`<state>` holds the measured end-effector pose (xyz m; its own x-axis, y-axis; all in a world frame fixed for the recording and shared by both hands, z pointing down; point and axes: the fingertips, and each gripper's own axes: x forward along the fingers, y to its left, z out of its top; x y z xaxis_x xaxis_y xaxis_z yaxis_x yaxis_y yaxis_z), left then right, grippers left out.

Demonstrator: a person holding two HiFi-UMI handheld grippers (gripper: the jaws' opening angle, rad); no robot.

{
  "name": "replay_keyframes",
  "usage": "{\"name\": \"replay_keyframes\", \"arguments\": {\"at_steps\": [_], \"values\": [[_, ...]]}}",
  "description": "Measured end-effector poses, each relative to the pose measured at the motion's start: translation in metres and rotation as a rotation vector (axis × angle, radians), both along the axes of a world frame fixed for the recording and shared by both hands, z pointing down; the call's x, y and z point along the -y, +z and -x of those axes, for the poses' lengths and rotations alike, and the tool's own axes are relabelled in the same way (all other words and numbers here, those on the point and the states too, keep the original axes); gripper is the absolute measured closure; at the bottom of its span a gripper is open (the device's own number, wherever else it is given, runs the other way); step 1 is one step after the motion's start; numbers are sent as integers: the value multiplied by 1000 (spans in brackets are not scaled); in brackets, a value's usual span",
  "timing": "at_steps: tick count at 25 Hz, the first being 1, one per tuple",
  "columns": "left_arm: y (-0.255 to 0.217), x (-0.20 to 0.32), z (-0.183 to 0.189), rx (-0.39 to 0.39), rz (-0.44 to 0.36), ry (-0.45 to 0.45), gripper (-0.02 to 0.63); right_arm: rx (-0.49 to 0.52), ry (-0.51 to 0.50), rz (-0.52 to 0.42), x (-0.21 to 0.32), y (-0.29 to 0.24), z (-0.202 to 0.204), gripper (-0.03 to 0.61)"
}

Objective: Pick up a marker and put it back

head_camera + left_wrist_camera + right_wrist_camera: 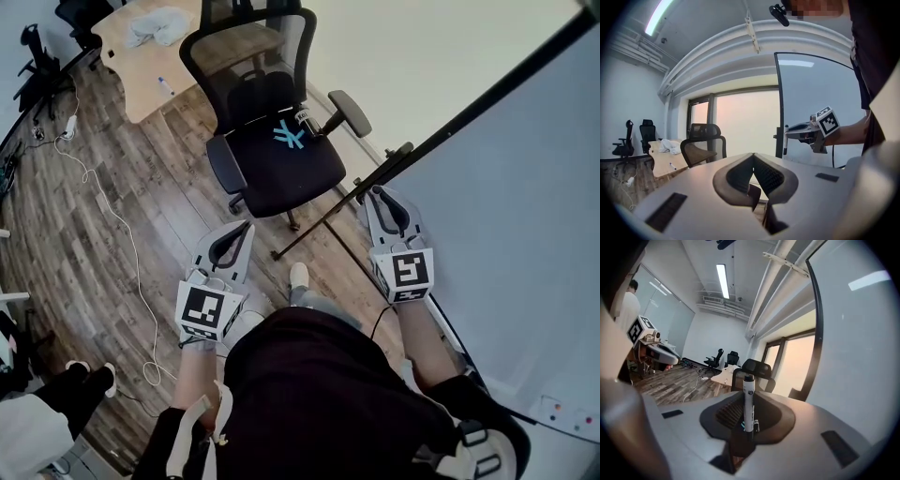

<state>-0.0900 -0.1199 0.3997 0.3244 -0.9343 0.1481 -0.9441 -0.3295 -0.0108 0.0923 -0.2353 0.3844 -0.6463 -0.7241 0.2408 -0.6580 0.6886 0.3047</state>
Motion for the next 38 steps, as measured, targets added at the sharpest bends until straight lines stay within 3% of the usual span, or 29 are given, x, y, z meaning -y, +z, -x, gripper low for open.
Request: {"name": "replay_keyframes", "arguments": {"at_steps": [6,16,28,38], "values": [[-3,-20,29,6,-7,-68,606,53,-122,-20,-22,-19,48,503],[-10,-75,87,10,-16,-243,606,169,-347,70,-78,-23,135,503],[-12,-139,134,19,-17,-443,606,199,-627,157,-151,-15,214,503],[-14,-174,154,19,-26,-530,606,182,-767,193,-198,0,248,503]]}}
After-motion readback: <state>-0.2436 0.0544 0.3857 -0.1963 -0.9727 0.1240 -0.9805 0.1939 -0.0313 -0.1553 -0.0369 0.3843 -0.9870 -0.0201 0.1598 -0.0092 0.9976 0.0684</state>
